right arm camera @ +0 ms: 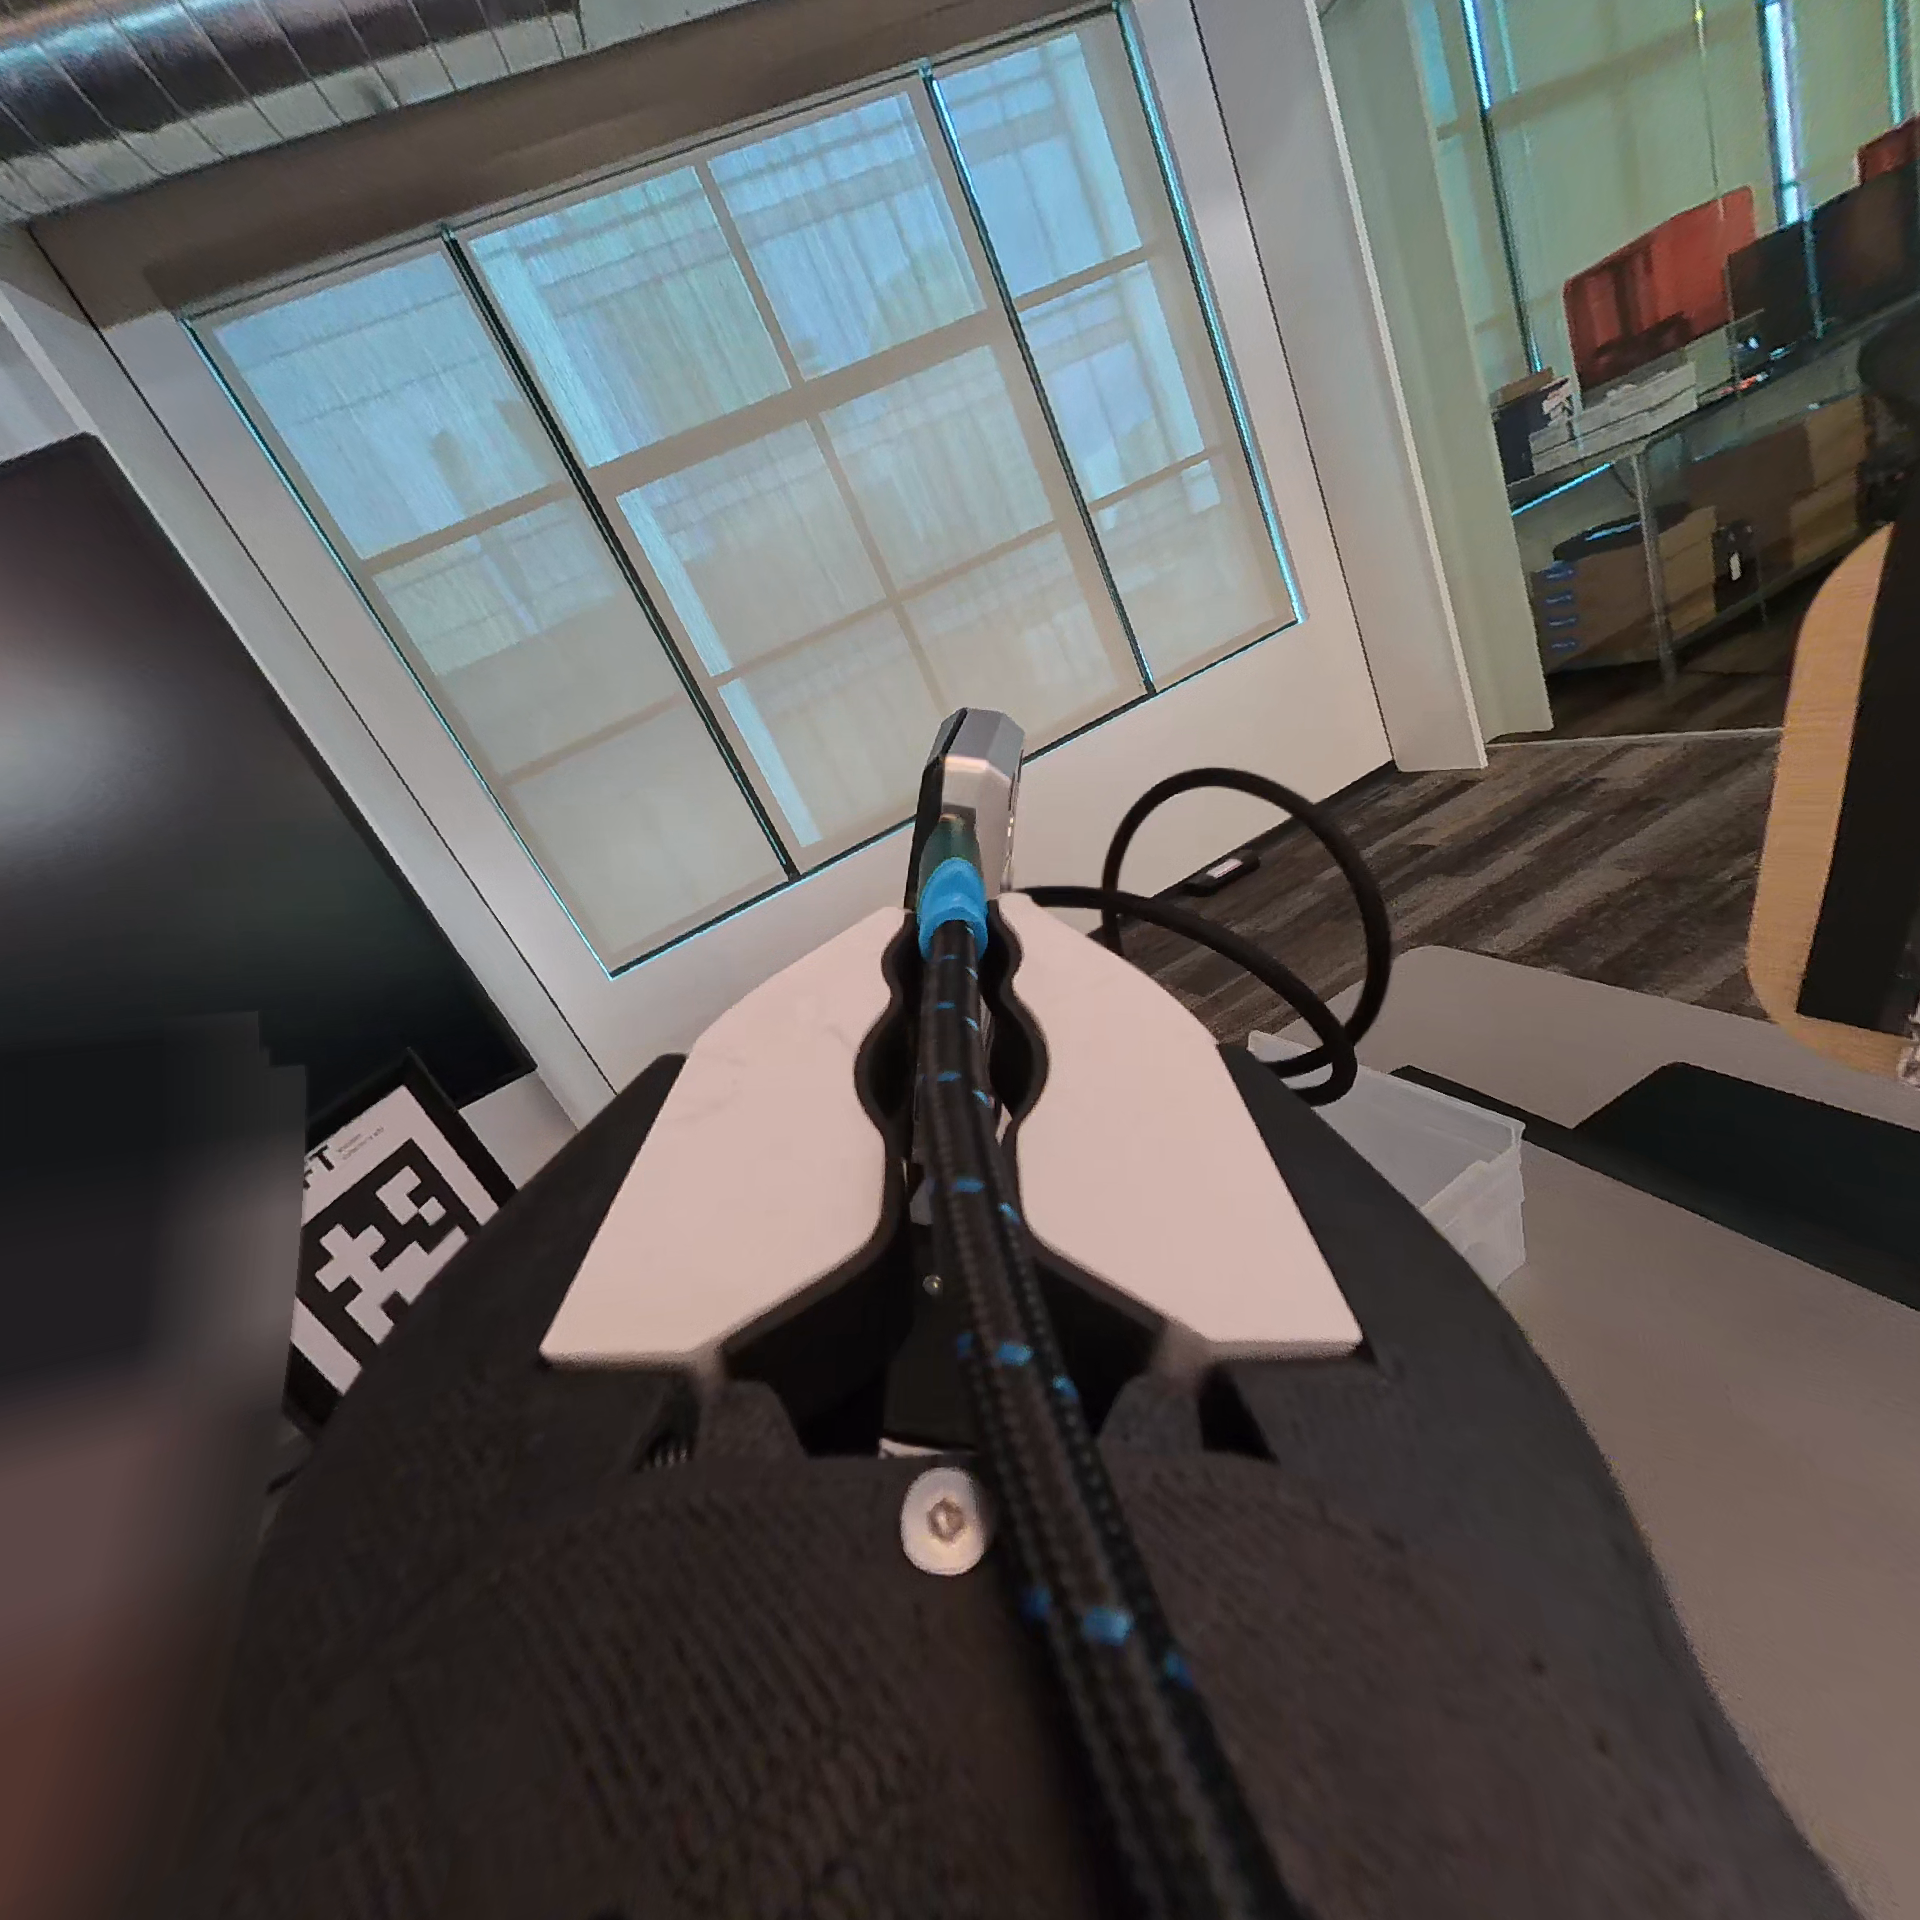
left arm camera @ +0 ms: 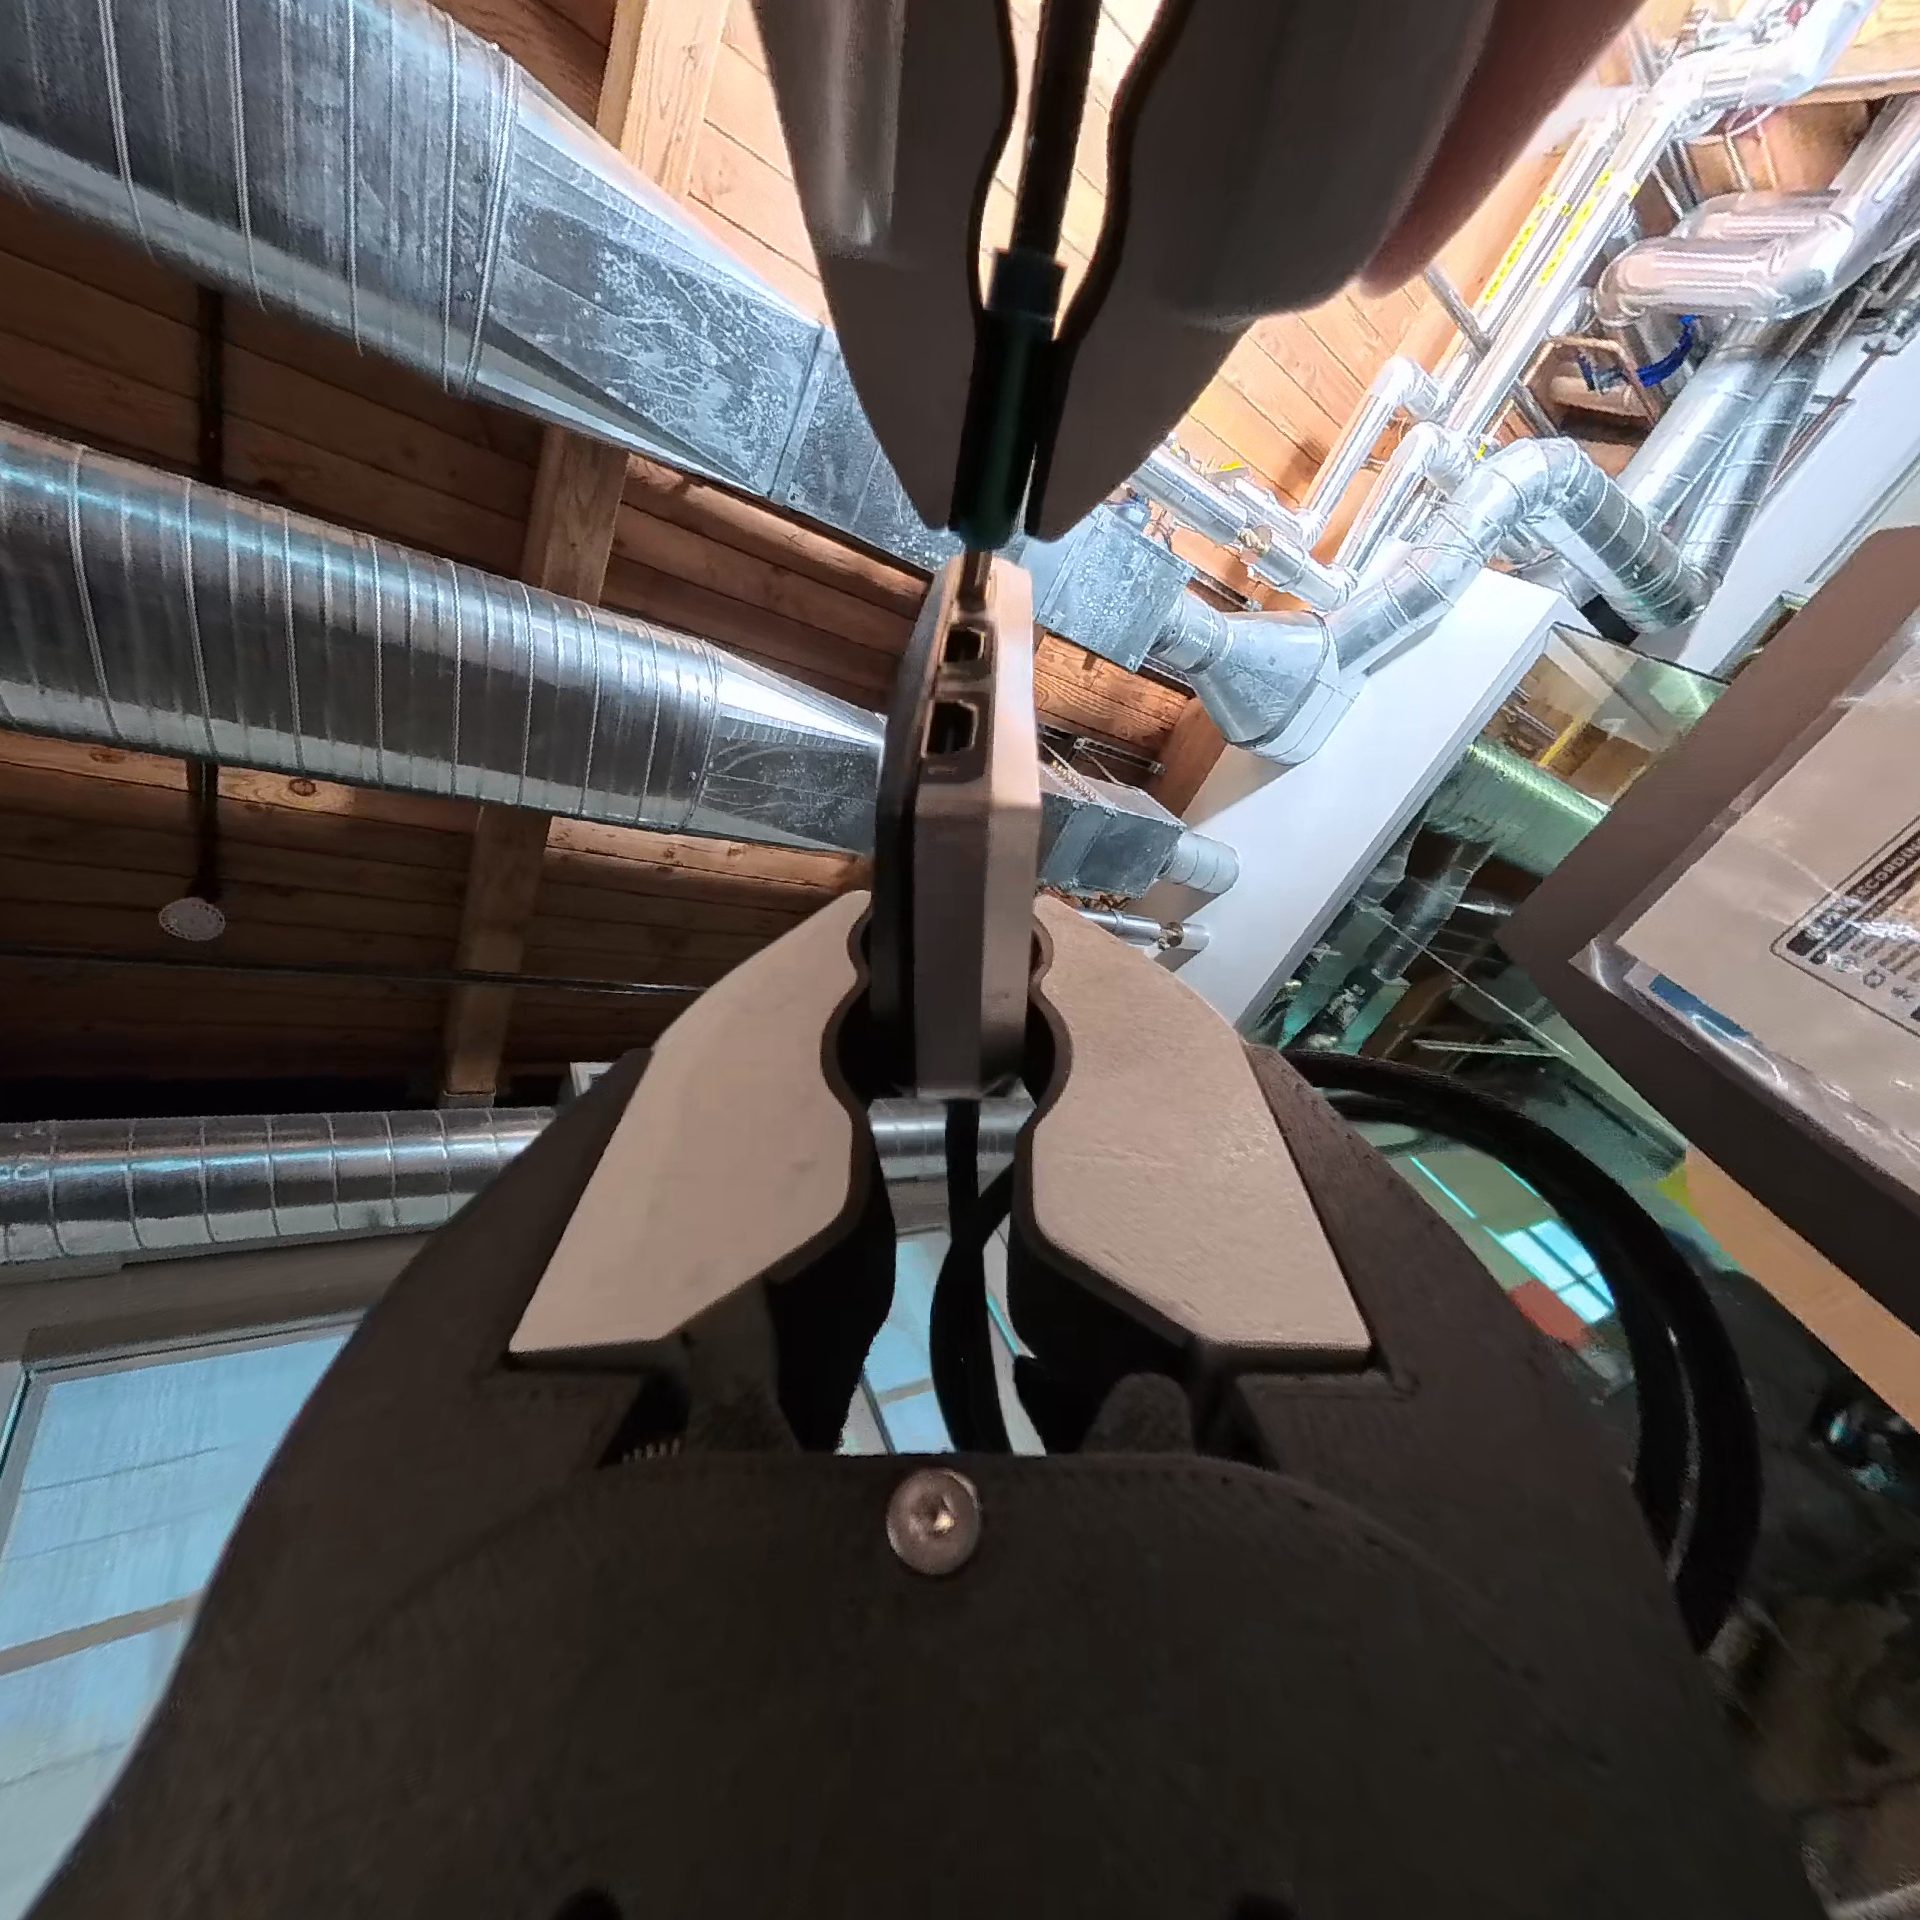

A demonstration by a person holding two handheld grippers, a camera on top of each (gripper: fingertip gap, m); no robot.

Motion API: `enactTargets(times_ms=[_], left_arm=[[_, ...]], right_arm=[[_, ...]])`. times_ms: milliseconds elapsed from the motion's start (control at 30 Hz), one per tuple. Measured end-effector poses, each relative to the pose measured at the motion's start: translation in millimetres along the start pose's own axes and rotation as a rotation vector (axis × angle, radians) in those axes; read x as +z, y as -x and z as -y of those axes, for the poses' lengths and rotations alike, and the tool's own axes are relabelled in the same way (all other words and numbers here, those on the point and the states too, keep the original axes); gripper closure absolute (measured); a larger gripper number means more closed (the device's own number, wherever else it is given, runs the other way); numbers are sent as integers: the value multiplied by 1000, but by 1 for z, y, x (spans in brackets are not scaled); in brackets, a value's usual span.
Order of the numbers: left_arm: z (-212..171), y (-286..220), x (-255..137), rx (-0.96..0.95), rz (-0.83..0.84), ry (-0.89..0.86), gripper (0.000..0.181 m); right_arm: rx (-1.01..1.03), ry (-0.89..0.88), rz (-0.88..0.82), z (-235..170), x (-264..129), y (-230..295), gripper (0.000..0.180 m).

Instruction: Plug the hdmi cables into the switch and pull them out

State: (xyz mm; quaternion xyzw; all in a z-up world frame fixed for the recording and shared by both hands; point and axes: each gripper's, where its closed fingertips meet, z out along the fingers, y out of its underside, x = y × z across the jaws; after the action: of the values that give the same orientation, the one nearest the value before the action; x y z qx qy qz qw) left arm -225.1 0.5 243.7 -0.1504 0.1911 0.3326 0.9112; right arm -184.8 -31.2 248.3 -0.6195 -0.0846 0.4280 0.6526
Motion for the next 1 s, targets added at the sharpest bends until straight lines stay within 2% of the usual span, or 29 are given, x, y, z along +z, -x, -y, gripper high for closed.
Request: enactTargets(times_ms=[100, 233, 533, 700, 867, 1000], left_arm=[[7, -1, -2, 38, 10, -38, 160], [16, -2, -6, 50, 9, -94, 160], [59, -16, -25, 32, -18, -260, 160], [75, -29, -32, 1, -81, -287, 160], [86, -39, -35, -48, -152, -274, 159], [90, -44, -37, -85, -185, -268, 152]], right_arm=[[63, 1, -5, 2, -2, -4, 169], [45, 66, -29, 2, -11, -4, 169], [80, 228, -57, -1, -51, -7, 169], [91, 260, -88, -1, -68, -16, 169], [143, 185, -89, -2, -81, -24, 169], [138, 222, -63, -22, -83, -22, 169]])
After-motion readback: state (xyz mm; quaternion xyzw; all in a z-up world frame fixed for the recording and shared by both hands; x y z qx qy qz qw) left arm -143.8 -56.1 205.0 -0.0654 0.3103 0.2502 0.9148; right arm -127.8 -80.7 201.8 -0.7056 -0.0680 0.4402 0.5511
